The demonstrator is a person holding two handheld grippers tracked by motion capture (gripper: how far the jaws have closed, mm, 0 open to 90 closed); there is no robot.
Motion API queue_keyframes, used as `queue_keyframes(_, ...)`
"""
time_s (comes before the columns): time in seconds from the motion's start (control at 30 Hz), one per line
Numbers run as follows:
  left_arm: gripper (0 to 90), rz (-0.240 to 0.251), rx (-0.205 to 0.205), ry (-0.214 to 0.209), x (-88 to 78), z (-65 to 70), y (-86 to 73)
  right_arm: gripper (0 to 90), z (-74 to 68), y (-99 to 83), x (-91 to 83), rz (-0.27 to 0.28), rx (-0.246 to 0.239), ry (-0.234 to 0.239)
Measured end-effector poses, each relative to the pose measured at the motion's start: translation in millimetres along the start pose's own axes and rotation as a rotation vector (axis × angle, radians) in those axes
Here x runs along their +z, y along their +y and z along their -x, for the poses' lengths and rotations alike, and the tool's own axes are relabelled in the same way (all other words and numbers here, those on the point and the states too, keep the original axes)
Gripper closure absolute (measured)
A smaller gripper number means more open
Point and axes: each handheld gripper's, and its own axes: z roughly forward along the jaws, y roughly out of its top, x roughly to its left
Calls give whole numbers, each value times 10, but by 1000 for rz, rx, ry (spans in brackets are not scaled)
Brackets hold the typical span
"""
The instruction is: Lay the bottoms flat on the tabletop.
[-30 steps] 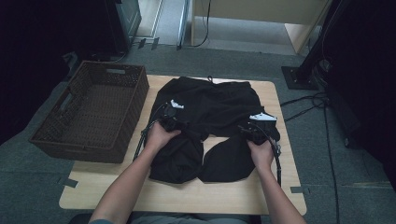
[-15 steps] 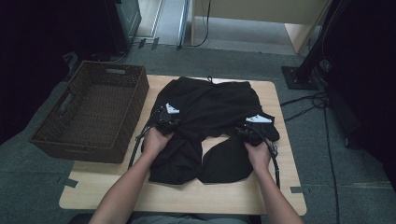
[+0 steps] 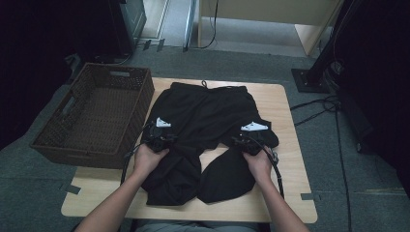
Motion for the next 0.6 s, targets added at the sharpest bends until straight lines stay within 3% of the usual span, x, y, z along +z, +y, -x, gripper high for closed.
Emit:
queue_keyframes(0.1,732,2,28,9,63,75,18,553,11,-2,19,16,7,-2)
queue_keyframes(0.27,688,29,-19,-8,208,84,73,559,36,42,65,17,23,-20)
queue_keyframes(0.43,770,42,-8,24,341,63,197,568,89,125,162,24,33,-30)
queue_keyframes(0.57,781,39,-1,46,435,31,312,568,139,221,249,15,36,-30)
queue_keyframes(0.6,781,35,8,67,505,-2,403,577,186,299,326,13,37,-33)
